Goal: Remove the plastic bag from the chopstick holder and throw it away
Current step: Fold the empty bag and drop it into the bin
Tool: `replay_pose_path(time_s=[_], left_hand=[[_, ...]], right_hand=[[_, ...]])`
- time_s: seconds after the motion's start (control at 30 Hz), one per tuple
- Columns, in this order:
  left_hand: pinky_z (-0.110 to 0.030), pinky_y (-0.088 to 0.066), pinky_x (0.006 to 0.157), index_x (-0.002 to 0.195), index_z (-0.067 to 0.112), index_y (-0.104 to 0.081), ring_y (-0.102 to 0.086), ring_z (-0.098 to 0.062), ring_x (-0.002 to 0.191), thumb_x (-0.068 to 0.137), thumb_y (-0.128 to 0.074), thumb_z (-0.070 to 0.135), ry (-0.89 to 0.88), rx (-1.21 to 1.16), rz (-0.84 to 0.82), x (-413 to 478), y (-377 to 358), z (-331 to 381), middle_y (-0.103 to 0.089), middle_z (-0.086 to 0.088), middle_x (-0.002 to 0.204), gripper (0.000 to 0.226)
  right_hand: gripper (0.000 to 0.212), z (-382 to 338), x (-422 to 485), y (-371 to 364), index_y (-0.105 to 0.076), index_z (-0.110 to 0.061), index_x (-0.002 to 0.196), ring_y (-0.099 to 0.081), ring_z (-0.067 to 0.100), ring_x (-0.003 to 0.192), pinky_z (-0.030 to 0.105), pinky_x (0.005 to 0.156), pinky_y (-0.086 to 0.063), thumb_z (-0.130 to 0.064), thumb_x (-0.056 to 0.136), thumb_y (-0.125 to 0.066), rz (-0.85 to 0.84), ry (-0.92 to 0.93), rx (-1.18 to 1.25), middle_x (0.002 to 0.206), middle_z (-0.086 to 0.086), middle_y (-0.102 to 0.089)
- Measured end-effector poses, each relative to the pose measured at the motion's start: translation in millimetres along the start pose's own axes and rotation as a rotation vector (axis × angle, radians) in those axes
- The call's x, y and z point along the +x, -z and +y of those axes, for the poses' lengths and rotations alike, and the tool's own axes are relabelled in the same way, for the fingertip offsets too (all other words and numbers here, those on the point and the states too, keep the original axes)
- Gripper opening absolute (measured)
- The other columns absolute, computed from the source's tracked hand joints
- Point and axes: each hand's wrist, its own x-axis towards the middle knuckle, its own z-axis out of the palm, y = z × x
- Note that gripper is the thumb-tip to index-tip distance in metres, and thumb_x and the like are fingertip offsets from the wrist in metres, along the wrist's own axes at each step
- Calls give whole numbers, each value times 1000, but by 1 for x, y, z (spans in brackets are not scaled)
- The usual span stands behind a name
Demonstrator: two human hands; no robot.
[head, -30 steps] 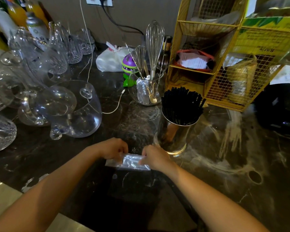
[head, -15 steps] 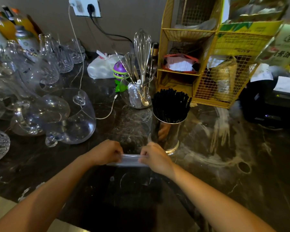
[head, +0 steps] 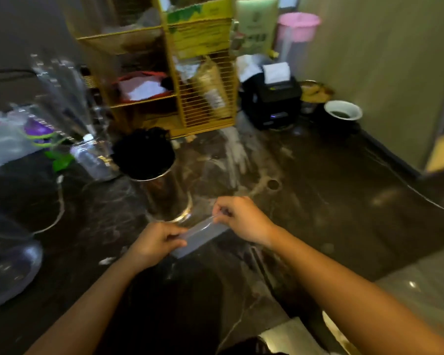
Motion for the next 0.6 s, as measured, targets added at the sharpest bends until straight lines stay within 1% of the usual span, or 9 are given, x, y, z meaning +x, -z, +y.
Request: replay_pose_path(time_s=[0.07, 0.13, 0.2, 0.27, 0.3, 0.37, 0.43, 0.5, 0.6], left_hand=[[-6, -36, 57, 100, 6, -67, -50, 20, 56, 71, -67, 14, -84, 27, -40, 19, -16, 20, -53, 45, 50, 30], [-4, -36, 58, 101, 4, -66, -51, 21, 57, 69, -70, 13, -141, 31, -80, 36, -34, 41, -55, 44, 51, 34], [-3, -37, 58, 101, 3, -66, -50, 23, 57, 69, -71, 12, -186, 24, -117, 51, -55, 70, -61, 32, 52, 34], [-1, -37, 59, 104, 4, -65, -49, 25, 57, 72, -70, 6, -257, 21, -153, 60, -78, 104, -69, 12, 77, 33], [0, -37, 59, 106, 6, -64, -51, 24, 59, 73, -68, 5, -287, 33, -165, 62, -90, 121, -66, 4, 83, 33], [1, -36, 61, 108, 9, -64, -55, 12, 74, 75, -67, 8, -341, 58, -182, 65, -117, 156, -62, 4, 89, 33], [0, -36, 62, 107, 10, -64, -58, -5, 83, 75, -67, 9, -386, 70, -197, 66, -149, 187, -61, 5, 90, 32], [-3, -37, 62, 105, 9, -65, -58, -9, 82, 75, -67, 9, -418, 74, -222, 65, -185, 214, -64, 1, 87, 29], [-16, -40, 63, 97, 7, -68, -60, -15, 78, 75, -67, 9, -444, 94, -266, 66, -239, 250, -69, -10, 83, 22]], right_hand=[[5, 14, -23, 21, -64, -8, 83, -53, 12, 78, 23, 63, -37, -9, 82, -58, 61, -86, 14, 75, -1, -57], [8, 28, -49, 41, -65, -5, 86, -55, 17, 78, 26, 64, -39, -7, 81, -59, 134, -155, 8, 78, 5, -59], [10, 42, -77, 62, -65, -4, 86, -56, 21, 77, 29, 67, -40, -5, 80, -58, 190, -203, -24, 78, 10, -61], [9, 56, -109, 82, -65, -4, 85, -54, 14, 74, 18, 62, -39, -4, 81, -57, 246, -230, -16, 76, 3, -59], [9, 62, -126, 92, -65, -4, 84, -52, 10, 71, 13, 59, -38, -4, 81, -57, 278, -250, -11, 76, 0, -57], [8, 77, -162, 111, -65, -4, 85, -49, 5, 66, 11, 60, -38, -4, 80, -59, 339, -293, 7, 75, -2, -56], [7, 95, -199, 127, -65, -4, 85, -51, 8, 68, 24, 67, -44, -4, 79, -60, 383, -332, 8, 73, -3, -55], [6, 113, -236, 139, -66, -5, 81, -51, 8, 67, 28, 68, -42, -3, 77, -62, 442, -376, 14, 69, -4, -56], [7, 144, -290, 150, -67, -4, 79, -51, -2, 58, 10, 60, -36, -1, 75, -63, 493, -433, 26, 65, -4, -56]])
